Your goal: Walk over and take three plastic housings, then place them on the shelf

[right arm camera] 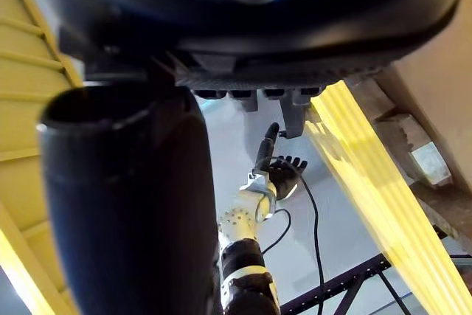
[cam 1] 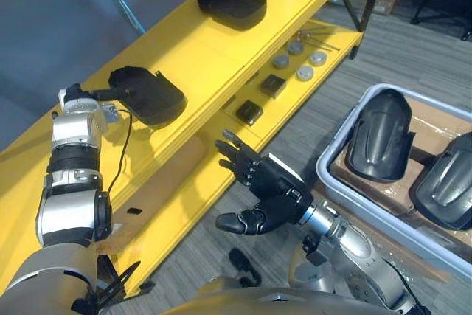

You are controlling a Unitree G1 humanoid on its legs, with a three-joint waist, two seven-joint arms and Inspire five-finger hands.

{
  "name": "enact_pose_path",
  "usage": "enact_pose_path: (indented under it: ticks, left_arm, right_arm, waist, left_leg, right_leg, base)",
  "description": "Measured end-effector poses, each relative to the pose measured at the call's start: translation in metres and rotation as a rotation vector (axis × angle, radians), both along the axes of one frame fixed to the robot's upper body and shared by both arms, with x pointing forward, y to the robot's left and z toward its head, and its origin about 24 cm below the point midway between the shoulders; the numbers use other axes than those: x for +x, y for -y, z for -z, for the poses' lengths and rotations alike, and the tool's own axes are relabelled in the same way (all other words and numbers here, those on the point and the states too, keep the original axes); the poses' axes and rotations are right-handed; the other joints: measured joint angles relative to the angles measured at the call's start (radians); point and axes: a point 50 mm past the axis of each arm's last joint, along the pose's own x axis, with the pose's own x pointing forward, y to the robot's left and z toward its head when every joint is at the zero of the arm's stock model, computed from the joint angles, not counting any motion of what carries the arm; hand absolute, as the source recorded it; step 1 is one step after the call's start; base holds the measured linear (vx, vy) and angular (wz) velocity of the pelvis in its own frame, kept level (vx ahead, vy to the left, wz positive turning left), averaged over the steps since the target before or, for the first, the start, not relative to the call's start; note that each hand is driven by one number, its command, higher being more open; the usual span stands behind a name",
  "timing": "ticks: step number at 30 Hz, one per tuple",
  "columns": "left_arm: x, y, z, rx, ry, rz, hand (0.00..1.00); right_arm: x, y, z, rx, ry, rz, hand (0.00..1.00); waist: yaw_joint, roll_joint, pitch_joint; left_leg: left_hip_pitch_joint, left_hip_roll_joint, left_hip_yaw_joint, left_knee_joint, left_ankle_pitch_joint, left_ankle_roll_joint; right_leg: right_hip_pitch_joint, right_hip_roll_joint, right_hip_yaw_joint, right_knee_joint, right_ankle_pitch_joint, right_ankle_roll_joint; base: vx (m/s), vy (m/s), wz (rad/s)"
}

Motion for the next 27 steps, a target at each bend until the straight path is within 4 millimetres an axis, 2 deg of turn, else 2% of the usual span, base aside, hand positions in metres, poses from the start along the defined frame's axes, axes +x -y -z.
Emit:
enact_pose_path:
  ticks: [3,6,9,11,12,13,15,16,17,18,19,20,22,23,25,27]
  left_arm:
    - [-0.006,0.001,0.020,-0.173,0.037,-0.009,1.00]
    - [-0.014,-0.004,0.034,-0.225,0.119,-0.050,1.00]
    - [-0.012,-0.007,0.018,-0.187,0.305,-0.080,1.00]
    - [-0.018,-0.003,-0.011,-0.129,0.566,-0.038,1.00]
    - [-0.022,0.000,-0.018,-0.107,0.632,-0.013,1.00]
    - [-0.032,0.009,-0.030,-0.063,0.762,0.039,1.00]
    - [-0.054,0.032,-0.035,-0.054,0.933,0.111,1.00]
    - [-0.069,0.047,-0.030,-0.065,0.998,0.134,1.00]
    - [-0.078,0.054,-0.025,-0.077,1.024,0.135,1.00]
    - [-0.095,0.065,-0.012,-0.121,1.049,0.126,1.00]
    - [-0.113,0.073,0.003,-0.144,1.039,0.107,1.00]
    - [-0.122,0.076,0.010,-0.161,1.032,0.092,1.00]
    - [-0.153,0.083,0.032,-0.185,0.970,0.047,1.00]
    - [-0.159,0.084,0.036,-0.178,0.950,0.045,1.00]
    - [-0.180,0.092,0.040,-0.158,0.908,0.075,1.00]
    - [-0.181,0.102,0.038,-0.151,0.891,0.155,1.00]
  right_arm:
    - [0.001,0.006,0.002,-0.024,-0.004,0.059,1.00]
    - [0.003,0.012,0.001,-0.049,0.024,0.123,1.00]
    - [0.010,0.020,-0.001,-0.070,0.082,0.210,1.00]
    - [0.016,0.030,-0.002,-0.094,0.132,0.308,1.00]
    - [0.018,0.033,-0.002,-0.098,0.143,0.334,1.00]
    - [0.022,0.038,-0.004,-0.091,0.157,0.387,1.00]
    - [0.030,0.049,-0.007,-0.083,0.182,0.481,1.00]
    - [0.036,0.056,-0.009,-0.075,0.188,0.545,1.00]
    - [0.039,0.059,-0.010,-0.069,0.192,0.576,1.00]
    - [0.043,0.064,-0.011,-0.060,0.188,0.633,1.00]
    - [0.045,0.069,-0.011,-0.047,0.180,0.691,1.00]
    - [0.046,0.071,-0.011,-0.039,0.177,0.718,1.00]
    - [0.047,0.076,-0.011,-0.016,0.156,0.798,1.00]
    - [0.047,0.077,-0.011,-0.013,0.151,0.811,1.00]
    - [0.048,0.080,-0.009,0.003,0.112,0.843,1.00]
    - [0.049,0.081,-0.004,-0.009,0.057,0.852,1.00]
  waist:
    - [-0.002,0.001,-0.010]
    - [-0.003,-0.001,-0.020]
    - [0.001,-0.017,-0.030]
    - [0.009,-0.044,-0.048]
    - [0.012,-0.053,-0.055]
    - [0.023,-0.068,-0.066]
    - [0.045,-0.081,-0.089]
    - [0.065,-0.085,-0.103]
    - [0.075,-0.087,-0.105]
    - [0.097,-0.089,-0.113]
    - [0.120,-0.089,-0.126]
    - [0.131,-0.090,-0.128]
    - [0.179,-0.098,-0.130]
    - [0.186,-0.102,-0.130]
    - [0.215,-0.128,-0.129]
    - [0.230,-0.150,-0.136]
  left_leg:
    - [0.011,0.005,-0.012,0.000,-0.001,-0.001]
    - [0.012,0.011,-0.026,0.000,0.000,-0.001]
    - [0.011,0.011,-0.059,0.000,0.004,0.000]
    - [0.011,0.010,-0.087,0.000,0.012,0.009]
    - [0.010,0.010,-0.093,0.000,0.015,0.009]
    - [0.012,0.010,-0.103,0.003,0.015,0.010]
    - [0.013,0.008,-0.128,0.003,0.016,0.010]
    - [0.016,0.007,-0.145,0.003,0.016,0.010]
    - [0.024,0.006,-0.157,0.003,0.017,0.009]
    - [0.032,0.006,-0.177,0.003,0.017,0.008]
    - [0.032,0.006,-0.198,-0.001,0.019,0.005]
    - [0.032,0.006,-0.208,-0.001,0.020,0.003]
    - [0.031,0.008,-0.246,-0.001,0.022,-0.012]
    - [0.030,0.008,-0.256,-0.001,0.024,-0.015]
    - [0.024,0.008,-0.286,-0.001,0.032,-0.024]
    - [0.010,0.007,-0.301,-0.001,0.037,-0.019]
  right_leg:
    - [0.034,0.003,-0.018,-0.034,0.011,0.002]
    - [0.062,0.010,-0.033,-0.080,0.031,-0.003]
    - [0.097,0.011,-0.062,-0.124,0.049,-0.005]
    - [0.127,0.011,-0.093,-0.148,0.056,-0.003]
    - [0.132,0.011,-0.100,-0.152,0.056,-0.003]
    - [0.147,0.011,-0.112,-0.163,0.058,-0.003]
    - [0.166,0.011,-0.136,-0.172,0.060,-0.004]
    - [0.185,0.011,-0.156,-0.183,0.060,-0.004]
    - [0.201,0.011,-0.168,-0.188,0.060,-0.005]
    - [0.225,0.012,-0.192,-0.200,0.058,-0.007]
    - [0.238,0.013,-0.215,-0.202,0.050,-0.014]
    - [0.245,0.015,-0.225,-0.201,0.045,-0.016]
    - [0.264,0.020,-0.266,-0.198,0.026,-0.023]
    - [0.269,0.021,-0.273,-0.197,0.024,-0.022]
    - [0.280,0.023,-0.304,-0.196,0.021,-0.025]
    - [0.283,0.023,-0.325,-0.196,0.021,-0.025]
  base:
    - [0.02,-0.012,0.08]
    - [0.01,-0.007,0.11]
    - [0.00,0.005,0.22]
    - [0.02,0.002,0.27]
    - [0.04,0.000,0.26]
    - [0.04,0.002,0.25]
    - [0.05,0.000,0.35]
    - [0.04,-0.003,0.37]
    - [0.03,-0.001,0.44]
    - [0.00,0.001,0.47]
    - [-0.01,0.001,0.47]
    - [-0.03,-0.001,0.49]
    - [-0.05,-0.005,0.43]
    - [-0.04,-0.007,0.41]
    - [-0.05,0.005,0.40]
    - [-0.06,0.025,0.35]
